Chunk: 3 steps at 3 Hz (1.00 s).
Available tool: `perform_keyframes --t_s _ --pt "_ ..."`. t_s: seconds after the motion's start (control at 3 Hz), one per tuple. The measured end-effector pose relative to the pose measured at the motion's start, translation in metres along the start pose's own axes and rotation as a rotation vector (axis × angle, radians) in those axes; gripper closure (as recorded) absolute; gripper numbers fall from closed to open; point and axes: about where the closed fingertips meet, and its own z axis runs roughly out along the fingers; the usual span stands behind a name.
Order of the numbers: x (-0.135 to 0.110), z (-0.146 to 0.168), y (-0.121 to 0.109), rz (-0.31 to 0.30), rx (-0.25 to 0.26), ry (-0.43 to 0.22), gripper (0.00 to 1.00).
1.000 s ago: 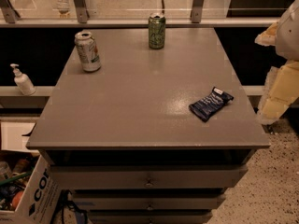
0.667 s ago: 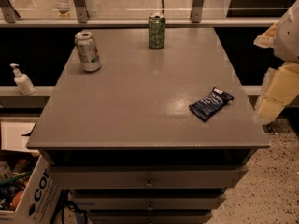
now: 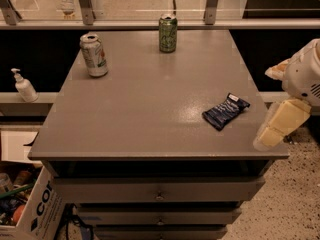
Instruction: Move rxbar blueberry near 7up can
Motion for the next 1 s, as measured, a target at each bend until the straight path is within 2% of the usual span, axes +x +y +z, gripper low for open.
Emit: perform_keyframes --t_s 0.33,0.67,1.0 --pt "0.005 0.012 0.001 0.024 -0.007 -0.025 0.00" --pt "0.018 0.033 -0.011 0.067 -0.016 -0.097 0.00" --pt "0.024 0.066 -0.029 0.128 -0.048 -0.223 0.00"
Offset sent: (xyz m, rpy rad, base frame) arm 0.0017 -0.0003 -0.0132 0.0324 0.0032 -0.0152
